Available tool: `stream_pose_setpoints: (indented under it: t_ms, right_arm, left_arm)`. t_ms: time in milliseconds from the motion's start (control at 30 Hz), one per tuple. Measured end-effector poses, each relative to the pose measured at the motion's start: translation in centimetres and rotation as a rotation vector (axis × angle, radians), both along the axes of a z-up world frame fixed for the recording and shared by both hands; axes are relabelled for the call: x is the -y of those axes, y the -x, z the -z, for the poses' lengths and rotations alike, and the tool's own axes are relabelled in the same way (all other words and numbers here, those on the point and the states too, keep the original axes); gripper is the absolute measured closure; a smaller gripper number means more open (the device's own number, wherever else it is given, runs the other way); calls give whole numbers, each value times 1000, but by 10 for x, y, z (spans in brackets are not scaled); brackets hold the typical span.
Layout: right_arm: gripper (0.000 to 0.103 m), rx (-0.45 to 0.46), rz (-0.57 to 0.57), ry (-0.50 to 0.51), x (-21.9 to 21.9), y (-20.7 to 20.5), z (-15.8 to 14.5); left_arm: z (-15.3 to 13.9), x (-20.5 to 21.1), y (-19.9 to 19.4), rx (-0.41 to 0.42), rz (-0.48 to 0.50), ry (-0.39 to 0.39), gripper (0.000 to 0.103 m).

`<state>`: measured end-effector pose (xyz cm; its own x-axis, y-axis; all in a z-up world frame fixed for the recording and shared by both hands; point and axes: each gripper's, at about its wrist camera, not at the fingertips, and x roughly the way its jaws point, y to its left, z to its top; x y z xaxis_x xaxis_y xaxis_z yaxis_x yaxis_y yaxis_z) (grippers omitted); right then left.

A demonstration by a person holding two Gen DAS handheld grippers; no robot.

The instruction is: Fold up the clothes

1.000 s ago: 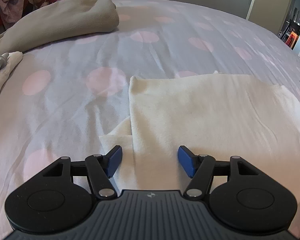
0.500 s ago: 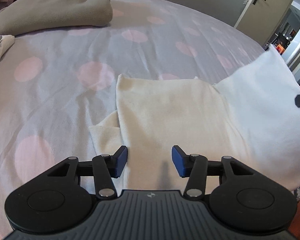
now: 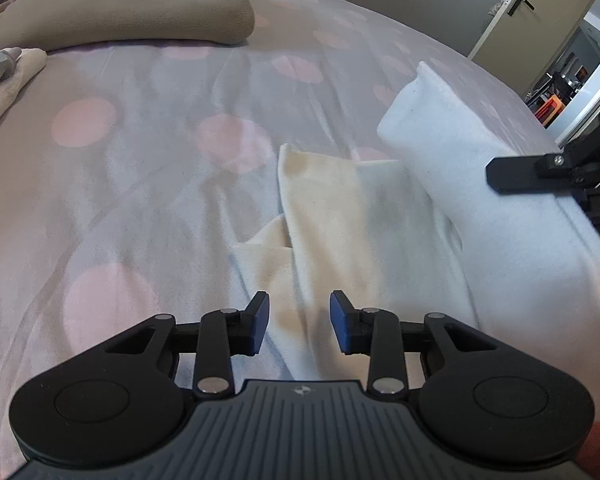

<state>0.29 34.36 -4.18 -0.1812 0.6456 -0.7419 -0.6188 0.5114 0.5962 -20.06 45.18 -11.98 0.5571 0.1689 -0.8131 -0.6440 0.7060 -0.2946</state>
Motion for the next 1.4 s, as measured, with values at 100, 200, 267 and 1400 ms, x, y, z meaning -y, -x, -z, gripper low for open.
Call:
stream_pose_setpoints:
  t_ms: [100, 200, 267, 1400]
  right_arm:
    - [85, 15, -13, 18, -12, 13, 19]
    - [85, 35, -27, 39, -24, 23, 37]
    - [85, 49, -40, 55, -29, 29, 48]
    - [90, 493, -94, 19, 47, 33, 43]
  left_arm:
    - [2, -4, 3, 3, -18, -1, 72]
    - [4, -7, 4, -10, -37, -10, 72]
    - [6, -8, 5, -24, -53, -14, 72]
    - [-29, 32, -11, 178, 118, -111, 74]
